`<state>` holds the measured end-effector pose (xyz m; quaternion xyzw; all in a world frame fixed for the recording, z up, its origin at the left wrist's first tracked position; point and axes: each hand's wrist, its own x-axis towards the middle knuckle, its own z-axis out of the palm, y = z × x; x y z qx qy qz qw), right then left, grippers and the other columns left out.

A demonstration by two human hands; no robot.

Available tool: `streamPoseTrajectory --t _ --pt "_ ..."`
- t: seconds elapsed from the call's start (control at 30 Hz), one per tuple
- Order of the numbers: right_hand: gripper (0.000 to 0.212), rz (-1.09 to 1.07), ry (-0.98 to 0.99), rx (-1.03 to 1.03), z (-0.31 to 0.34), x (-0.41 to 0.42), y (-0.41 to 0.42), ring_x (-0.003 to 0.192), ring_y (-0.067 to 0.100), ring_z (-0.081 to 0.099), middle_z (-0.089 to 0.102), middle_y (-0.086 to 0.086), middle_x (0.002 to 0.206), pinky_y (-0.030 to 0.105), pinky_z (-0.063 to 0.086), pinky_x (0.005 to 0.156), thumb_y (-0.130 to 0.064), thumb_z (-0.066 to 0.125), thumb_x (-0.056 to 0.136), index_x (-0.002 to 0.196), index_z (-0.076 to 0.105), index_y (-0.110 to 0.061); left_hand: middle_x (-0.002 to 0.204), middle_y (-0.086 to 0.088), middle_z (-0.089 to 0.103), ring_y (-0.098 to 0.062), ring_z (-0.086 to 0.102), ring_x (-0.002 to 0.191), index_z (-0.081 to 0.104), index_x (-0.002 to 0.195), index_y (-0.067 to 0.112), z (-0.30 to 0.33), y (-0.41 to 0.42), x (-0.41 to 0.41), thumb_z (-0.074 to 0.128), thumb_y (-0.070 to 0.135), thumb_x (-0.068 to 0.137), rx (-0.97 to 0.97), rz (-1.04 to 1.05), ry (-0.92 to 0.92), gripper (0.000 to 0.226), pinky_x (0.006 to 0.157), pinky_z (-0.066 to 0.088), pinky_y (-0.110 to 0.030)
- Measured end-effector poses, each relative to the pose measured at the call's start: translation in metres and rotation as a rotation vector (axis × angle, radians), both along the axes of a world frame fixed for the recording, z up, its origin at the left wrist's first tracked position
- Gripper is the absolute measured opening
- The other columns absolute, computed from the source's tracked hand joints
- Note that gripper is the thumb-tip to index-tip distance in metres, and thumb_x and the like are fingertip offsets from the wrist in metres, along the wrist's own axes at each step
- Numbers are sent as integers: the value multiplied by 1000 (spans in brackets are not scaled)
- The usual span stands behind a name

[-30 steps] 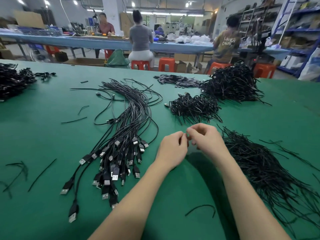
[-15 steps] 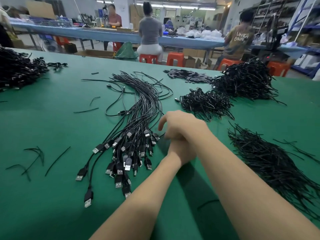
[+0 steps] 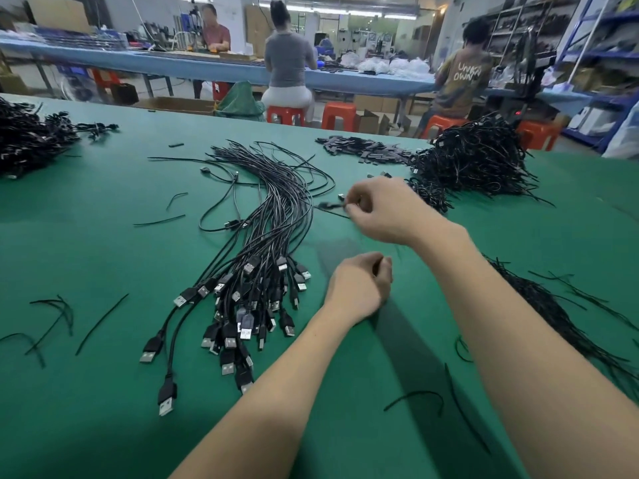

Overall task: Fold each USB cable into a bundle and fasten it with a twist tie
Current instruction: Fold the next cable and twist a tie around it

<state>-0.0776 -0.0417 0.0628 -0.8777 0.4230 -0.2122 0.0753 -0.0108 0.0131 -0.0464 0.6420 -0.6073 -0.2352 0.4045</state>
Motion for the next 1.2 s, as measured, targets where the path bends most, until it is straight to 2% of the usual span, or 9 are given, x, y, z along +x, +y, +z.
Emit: streamPoseTrajectory --t 0.17,0.27,0.43,0.57,0.67,0.83,0.97,1.07,1.2 --pt "21 -108 -206 30 5 -35 20 59 2 62 60 -10 59 13 45 54 -16 57 93 89 77 -15 75 -2 68 -29 64 76 58 75 18 -2 1 3 38 48 89 -1 -20 17 39 75 54 -40" --pt "21 -221 -243 55 -10 -61 27 46 -2 49 52 -12 44 8 36 48 -15 56 92 85 75 -18 74 1 67 -26 61 79 65 75 18 0 -2 5 44 40 94 -4 -24 -26 36 74 49 -34" --pt "18 -394 -336 154 -38 -99 24 42 12 38 55 -7 50 17 32 40 -23 53 97 91 69 -27 58 3 62 -22 59 60 54 57 18 14 5 7 51 29 91 180 -386 -77 35 68 50 -30" --pt "19 -363 -393 172 -42 -102 22 38 10 37 47 -12 40 16 31 38 -27 55 98 87 67 -36 47 6 37 -10 33 40 39 53 22 32 10 8 53 26 99 320 -589 519 48 42 27 -21" --pt "19 -354 -456 151 -45 -93 23 37 8 38 46 -15 39 14 30 37 -26 57 97 86 69 -35 43 2 39 -7 28 33 42 48 19 36 8 19 48 38 101 433 -614 709 57 32 20 -16" --pt "14 -403 -499 84 -43 -82 24 57 3 57 60 -16 56 16 38 51 -28 56 98 89 67 -29 84 -8 75 -14 69 64 78 93 16 48 17 46 50 49 96 611 -978 759 44 47 49 -14" --pt "12 -382 -498 122 -45 -74 26 65 -4 56 63 -16 73 27 38 62 -33 55 100 93 64 -27 73 -4 61 -17 59 65 64 90 12 52 3 28 43 46 103 424 -509 696 42 55 51 -19" --pt "10 -318 -485 146 -43 -63 30 69 -4 56 64 -15 79 18 40 59 -33 54 100 95 61 -29 87 -10 67 -24 65 79 60 105 6 46 -2 17 37 48 104 413 -336 736 48 79 56 -33" --pt "15 -234 -268 239 -49 -43 40 95 29 66 73 6 104 35 49 79 -29 50 100 115 51 -23 87 -4 68 -15 60 75 66 97 16 46 -5 9 40 32 107 316 -227 940 33 75 53 -27"
